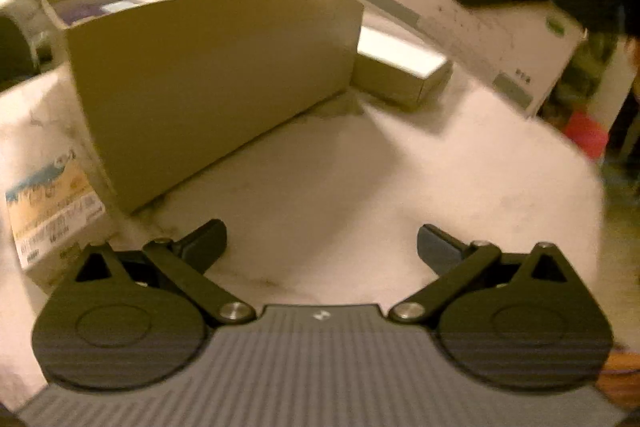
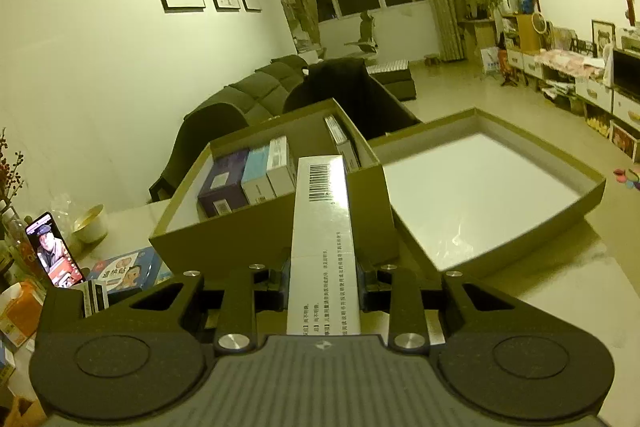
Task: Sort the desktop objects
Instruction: 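Lower the long white box upright into the lid beside the ibuprofen box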
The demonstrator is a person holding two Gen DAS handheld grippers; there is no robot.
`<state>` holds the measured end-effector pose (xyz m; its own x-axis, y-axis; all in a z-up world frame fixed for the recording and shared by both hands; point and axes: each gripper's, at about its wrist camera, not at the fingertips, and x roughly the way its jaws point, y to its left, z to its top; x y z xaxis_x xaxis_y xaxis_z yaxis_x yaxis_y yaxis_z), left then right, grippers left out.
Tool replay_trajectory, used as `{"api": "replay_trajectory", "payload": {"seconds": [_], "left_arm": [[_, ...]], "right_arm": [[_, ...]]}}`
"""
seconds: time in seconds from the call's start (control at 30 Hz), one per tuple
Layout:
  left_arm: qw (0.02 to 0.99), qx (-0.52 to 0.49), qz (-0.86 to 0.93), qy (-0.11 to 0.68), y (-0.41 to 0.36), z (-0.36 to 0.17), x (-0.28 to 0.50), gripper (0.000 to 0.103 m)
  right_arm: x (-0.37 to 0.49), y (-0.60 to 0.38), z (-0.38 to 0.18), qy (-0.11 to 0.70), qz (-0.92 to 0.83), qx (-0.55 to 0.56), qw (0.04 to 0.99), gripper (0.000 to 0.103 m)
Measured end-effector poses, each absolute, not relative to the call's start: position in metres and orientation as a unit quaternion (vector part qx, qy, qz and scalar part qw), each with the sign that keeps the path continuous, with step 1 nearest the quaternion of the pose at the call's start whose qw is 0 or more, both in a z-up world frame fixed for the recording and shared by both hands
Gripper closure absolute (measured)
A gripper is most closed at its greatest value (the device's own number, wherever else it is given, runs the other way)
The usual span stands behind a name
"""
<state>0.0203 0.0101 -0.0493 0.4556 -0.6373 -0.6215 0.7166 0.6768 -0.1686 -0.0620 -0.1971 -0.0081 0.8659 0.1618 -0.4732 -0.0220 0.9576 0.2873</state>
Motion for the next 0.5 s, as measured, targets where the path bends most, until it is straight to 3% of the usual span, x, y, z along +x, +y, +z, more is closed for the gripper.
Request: {"api": "replay_trajectory", "payload": {"seconds": [0.5], "left_arm": [[0.878, 0.015, -0.347, 0.328, 0.033, -0.023, -0.003, 0.0]], "right_arm": [[-0.026, -0.19, 0.032, 0.221, 0.084, 0.118, 0.965, 0.071]]}}
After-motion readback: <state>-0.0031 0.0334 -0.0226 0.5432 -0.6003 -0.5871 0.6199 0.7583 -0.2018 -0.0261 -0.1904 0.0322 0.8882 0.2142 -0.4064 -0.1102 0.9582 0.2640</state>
